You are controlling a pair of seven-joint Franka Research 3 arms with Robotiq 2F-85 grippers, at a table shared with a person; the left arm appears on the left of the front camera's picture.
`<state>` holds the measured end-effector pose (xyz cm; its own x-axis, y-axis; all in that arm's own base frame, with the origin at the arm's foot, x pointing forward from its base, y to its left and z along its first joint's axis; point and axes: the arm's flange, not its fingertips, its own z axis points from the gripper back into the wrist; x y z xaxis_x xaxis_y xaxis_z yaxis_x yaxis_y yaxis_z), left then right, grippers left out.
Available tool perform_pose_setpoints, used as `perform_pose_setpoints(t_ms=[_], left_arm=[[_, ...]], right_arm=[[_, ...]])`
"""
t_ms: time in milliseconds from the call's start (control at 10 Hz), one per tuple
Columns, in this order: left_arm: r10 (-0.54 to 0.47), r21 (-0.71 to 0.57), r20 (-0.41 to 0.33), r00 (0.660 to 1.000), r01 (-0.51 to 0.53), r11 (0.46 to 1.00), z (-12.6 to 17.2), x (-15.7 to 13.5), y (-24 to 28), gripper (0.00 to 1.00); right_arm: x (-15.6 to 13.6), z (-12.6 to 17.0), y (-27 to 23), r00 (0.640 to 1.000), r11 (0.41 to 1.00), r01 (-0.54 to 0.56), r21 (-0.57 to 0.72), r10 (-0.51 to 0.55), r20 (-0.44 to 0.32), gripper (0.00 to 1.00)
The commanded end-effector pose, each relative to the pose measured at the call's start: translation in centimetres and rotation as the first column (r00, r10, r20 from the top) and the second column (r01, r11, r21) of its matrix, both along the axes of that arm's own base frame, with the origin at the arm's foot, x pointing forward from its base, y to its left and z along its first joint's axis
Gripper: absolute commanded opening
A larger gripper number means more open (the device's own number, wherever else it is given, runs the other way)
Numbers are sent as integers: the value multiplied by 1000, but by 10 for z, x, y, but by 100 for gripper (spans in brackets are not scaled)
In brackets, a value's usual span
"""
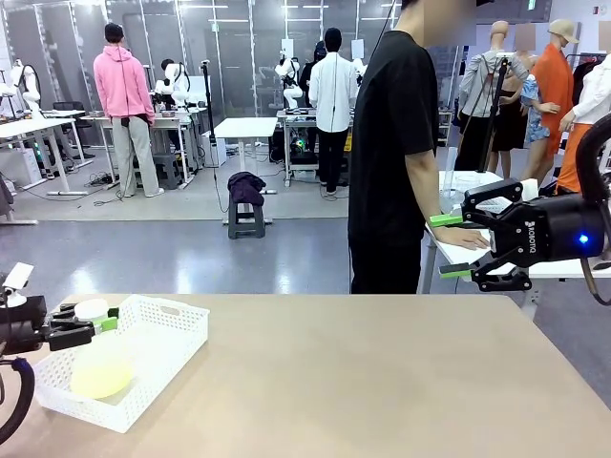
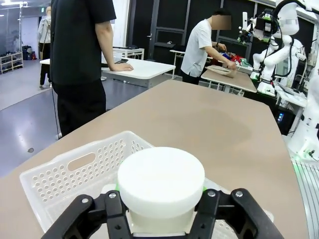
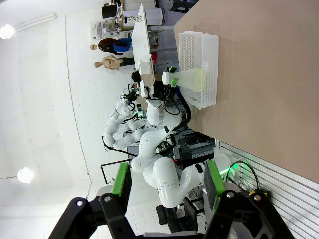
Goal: Prepare the solutions needed for the experiment.
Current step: When the human places the Big flask in the center of the table, pick up the Big flask and place it in the left Organizing basket.
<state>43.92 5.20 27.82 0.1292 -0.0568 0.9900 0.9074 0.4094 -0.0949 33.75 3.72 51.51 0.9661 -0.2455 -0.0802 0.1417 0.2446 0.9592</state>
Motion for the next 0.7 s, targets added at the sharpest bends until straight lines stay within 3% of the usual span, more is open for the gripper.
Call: perform_pose_setpoints(t_ms=[0,300,600], left_arm=[[14,25,5,1000,-14,1000,3,-6,-2,67],[28,43,16,999,-29,999,9,-14,2,97],[54,99,0,999,-54,994,25,-26,9,100]], right_arm=[[1,1,0,1000,1000,-1,15,1,9,74],[1,1,0,1000,1000,-1,15,1,9,74],[1,1,0,1000,1000,-1,15,1,9,74]])
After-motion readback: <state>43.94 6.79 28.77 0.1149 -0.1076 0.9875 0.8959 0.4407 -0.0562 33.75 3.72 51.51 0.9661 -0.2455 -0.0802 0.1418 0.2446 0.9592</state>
